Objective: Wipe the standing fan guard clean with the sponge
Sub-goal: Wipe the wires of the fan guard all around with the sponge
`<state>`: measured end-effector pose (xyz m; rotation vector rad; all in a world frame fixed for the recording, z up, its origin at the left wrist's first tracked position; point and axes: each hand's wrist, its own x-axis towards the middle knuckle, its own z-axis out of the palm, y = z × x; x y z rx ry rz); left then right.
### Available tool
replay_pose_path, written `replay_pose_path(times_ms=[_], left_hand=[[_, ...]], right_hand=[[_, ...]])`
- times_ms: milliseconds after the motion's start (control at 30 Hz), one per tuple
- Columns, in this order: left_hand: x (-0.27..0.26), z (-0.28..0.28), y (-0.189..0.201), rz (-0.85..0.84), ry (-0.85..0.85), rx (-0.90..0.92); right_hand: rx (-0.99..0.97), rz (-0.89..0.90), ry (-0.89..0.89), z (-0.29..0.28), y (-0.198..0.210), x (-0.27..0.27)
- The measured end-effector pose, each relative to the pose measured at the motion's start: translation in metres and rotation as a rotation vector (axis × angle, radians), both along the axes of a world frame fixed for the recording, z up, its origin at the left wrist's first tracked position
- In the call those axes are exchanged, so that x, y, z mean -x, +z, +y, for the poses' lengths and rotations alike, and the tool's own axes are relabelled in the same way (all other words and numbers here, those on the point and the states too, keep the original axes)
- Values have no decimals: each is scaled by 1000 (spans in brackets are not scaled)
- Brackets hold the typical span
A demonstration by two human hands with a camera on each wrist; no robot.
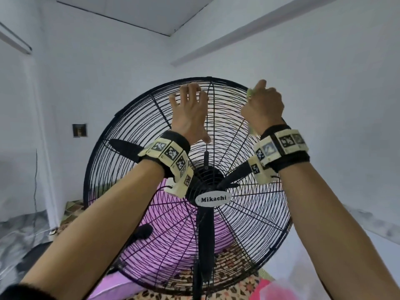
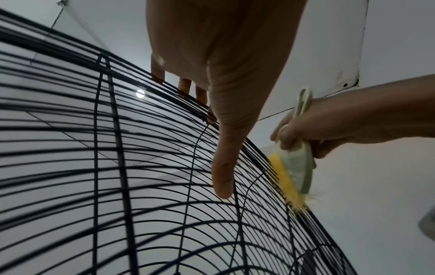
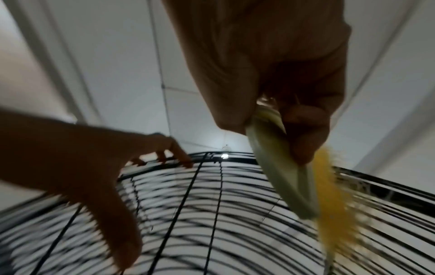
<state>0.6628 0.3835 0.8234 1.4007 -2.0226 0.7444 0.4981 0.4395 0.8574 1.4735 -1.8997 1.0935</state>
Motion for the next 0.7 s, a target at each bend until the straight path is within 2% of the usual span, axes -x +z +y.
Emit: replay_pose_path(times_ms=[33,100,167,200,233,300,367,400,433,533,567,633,700], left_hand=[[3,1,0,-3,4,4],[6,2,1,1,19,7],[5,-1,1,17,20,2],[3,-3,0,31,13,3],[1,-5,-1,42,3,3],[-1,-6,-2,50,-17,-5],[1,-4,0,37,-16,-19],[3,-3,1,26,-4,-25],[5,-2,2,17,8,-27],[5,-3,1,21,0,-12],[3,-4,1,26,-13,-9],[-3,-4,1,23,-45,-1],[-7,-5,-1,19,-100,68]], right_hand=[[24,67,13,-2,0,-5],[75,165,180,-5,-2,-18],[126,2,468,-9,-4,-24],[141,-115,568,-10,-4,-19],[152,-197,585,-10,-5,-11],[131,-252,404,-8,-2,5],[66,-146,110,-7,2,14],[75,-102,84,-6,3,10],[94,-68,155,-7,3,5],[113,-174,546,-10,-2,-4],[108,-198,564,-11,-2,0],[79,-195,398,-8,2,11],[19,-130,109,-6,9,23]])
